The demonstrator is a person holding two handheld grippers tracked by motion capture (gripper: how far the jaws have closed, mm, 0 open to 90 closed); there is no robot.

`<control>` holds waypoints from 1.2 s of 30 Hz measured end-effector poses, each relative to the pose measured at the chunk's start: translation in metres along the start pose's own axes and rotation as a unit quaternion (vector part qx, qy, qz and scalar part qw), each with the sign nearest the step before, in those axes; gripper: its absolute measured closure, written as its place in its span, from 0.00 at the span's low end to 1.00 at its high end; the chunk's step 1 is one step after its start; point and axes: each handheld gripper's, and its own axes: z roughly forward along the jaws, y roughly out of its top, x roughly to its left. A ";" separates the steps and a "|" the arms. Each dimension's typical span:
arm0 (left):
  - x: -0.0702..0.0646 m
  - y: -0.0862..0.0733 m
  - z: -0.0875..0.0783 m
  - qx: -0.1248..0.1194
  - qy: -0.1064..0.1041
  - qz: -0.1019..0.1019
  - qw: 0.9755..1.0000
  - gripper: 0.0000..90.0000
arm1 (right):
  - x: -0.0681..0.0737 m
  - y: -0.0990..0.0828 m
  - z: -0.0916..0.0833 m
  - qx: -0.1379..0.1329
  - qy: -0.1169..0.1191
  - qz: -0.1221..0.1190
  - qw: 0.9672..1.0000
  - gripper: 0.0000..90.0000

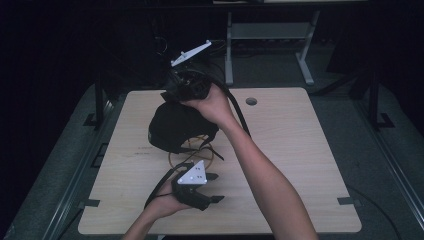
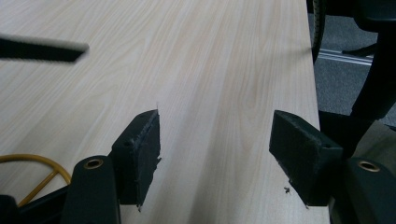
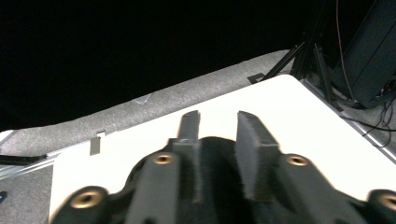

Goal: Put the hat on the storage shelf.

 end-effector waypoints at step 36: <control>-0.007 -0.002 0.010 0.007 -0.012 0.013 1.000 0.37 | -0.018 -0.047 -0.069 -0.027 -0.015 0.031 0.999 0.44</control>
